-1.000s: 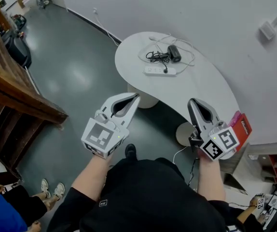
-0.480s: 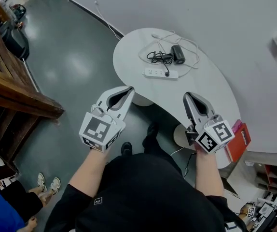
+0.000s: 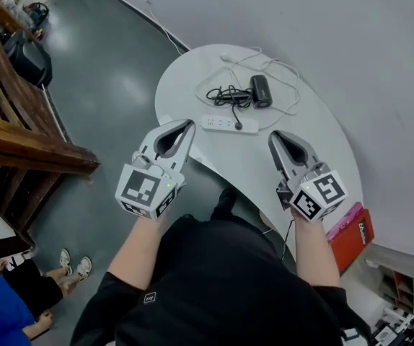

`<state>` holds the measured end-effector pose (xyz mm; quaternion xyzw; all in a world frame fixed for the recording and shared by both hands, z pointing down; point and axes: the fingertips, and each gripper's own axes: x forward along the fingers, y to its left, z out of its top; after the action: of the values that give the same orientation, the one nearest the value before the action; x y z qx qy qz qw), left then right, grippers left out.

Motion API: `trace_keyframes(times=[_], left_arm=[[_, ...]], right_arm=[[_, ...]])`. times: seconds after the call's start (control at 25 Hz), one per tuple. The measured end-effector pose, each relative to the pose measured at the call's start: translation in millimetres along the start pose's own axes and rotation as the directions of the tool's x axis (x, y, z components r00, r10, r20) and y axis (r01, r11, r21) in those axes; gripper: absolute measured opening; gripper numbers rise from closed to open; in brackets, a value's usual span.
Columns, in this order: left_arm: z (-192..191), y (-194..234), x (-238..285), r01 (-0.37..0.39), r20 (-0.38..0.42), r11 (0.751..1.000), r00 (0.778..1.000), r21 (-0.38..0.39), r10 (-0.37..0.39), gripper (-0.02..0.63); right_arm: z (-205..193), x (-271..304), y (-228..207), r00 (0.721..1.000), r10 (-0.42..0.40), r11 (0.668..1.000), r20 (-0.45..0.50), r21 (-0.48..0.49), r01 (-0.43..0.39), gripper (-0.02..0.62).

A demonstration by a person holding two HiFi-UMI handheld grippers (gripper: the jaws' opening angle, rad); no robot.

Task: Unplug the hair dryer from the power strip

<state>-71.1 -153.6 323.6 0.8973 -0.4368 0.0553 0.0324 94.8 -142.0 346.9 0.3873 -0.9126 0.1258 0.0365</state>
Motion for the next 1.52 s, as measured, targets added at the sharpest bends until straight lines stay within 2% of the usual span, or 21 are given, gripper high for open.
trace_keyframes(times=[0.2,0.56,0.76,0.92,1.2,1.4,1.52], left_arm=[[-10.2,-3.8,33.5,-0.021,-0.024,1.0,0.999,-0.006,0.021,0.014],[-74.9,8.8,78.2,0.012,-0.129,0.998,0.991,-0.061,-0.02,0.017],[-118.8,18.6,102.5,0.046,-0.189,0.996,0.98,-0.07,-0.058,0.072],[-156.1,20.8,123.0,0.084,-0.239,0.994,0.966,-0.065,-0.097,0.092],[-219.2,9.0,151.8,0.155,-0.338,0.987,0.928,-0.044,-0.16,0.144],[-245.3,7.9,162.9,0.155,-0.378,0.987,0.912,-0.039,-0.158,0.158],[-253.7,7.5,166.4,0.157,-0.4,0.987,0.903,-0.033,-0.157,0.16]], right_arm=[[-12.8,12.5,-26.8,0.998,0.055,0.998,-0.022,0.017,-0.054,0.037],[-42.0,44.8,-52.3,0.995,0.057,0.998,-0.085,0.042,-0.053,0.038],[-64.0,66.8,-63.6,0.991,0.056,0.998,-0.118,0.048,-0.051,0.038],[-88.1,83.5,-70.7,0.987,0.061,0.997,-0.147,0.059,-0.053,0.038],[-129.6,103.5,-78.0,0.98,0.074,0.995,-0.185,0.082,-0.059,0.038],[-150.7,114.4,-82.1,0.974,0.083,0.995,-0.211,0.079,-0.068,0.048],[-158.8,120.5,-80.3,0.969,0.094,0.994,-0.229,0.068,-0.08,0.089]])
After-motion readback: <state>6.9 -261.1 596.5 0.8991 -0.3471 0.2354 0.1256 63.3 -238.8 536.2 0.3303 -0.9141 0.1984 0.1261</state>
